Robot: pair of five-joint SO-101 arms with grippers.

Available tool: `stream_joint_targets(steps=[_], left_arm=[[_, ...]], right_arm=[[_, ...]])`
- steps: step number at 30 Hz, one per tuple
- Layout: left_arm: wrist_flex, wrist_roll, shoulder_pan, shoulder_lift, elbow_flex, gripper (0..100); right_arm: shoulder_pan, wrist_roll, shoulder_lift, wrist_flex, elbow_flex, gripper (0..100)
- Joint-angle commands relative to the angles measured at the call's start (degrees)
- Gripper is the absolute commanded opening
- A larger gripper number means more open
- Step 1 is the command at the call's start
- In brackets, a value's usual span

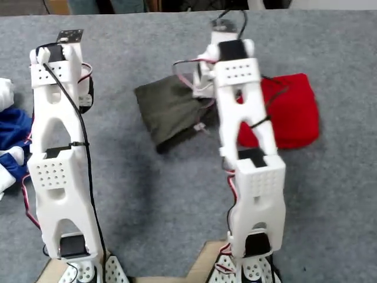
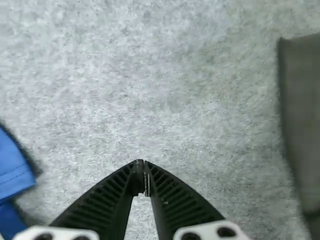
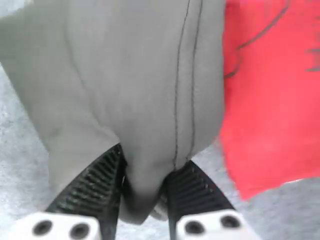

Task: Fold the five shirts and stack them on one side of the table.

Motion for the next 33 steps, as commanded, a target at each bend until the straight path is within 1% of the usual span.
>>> stream_joint_targets(steps=[1, 5, 10, 13, 22, 27, 29, 30, 33], left_arm=[[0.2, -0.7, -2.0, -4.4, -0.3, 3], [0.2, -0.8, -3.1, -4.4, -0.3, 3], [0.2, -0.8, -2.8, -4.0, -0.3, 3], [0.2, -0.8, -2.1, -4.0, -0.3, 3], [0.2, -0.7, -0.5, -3.9, -0.3, 3], [0.2, -0.7, -0.4, -4.0, -0.3, 3], [0.2, -0.7, -0.5, -4.2, -0.6, 3], [0.2, -0.7, -0.7, -4.4, -0.8, 3], [0.2, -0.7, -1.6, -4.4, -1.6, 3]], right_arm=[[6.2, 4.3, -0.7, 0.4, -4.0, 1.4], [13.5, 9.0, -0.7, 0.4, -4.4, 1.4], [21.9, 13.1, -3.6, 0.4, -4.0, 1.4], [25.7, 16.5, -6.1, 0.4, -3.8, 1.5], [35.2, 22.0, -5.3, 0.3, -3.6, 1.5], [36.5, 23.0, -2.3, 0.4, -3.1, 1.9], [36.0, 23.1, -1.6, 0.4, -3.1, 4.4], [35.6, 23.1, -1.5, 0.4, -3.0, 7.5], [34.8, 23.1, -1.6, 0.4, -3.0, 21.1]])
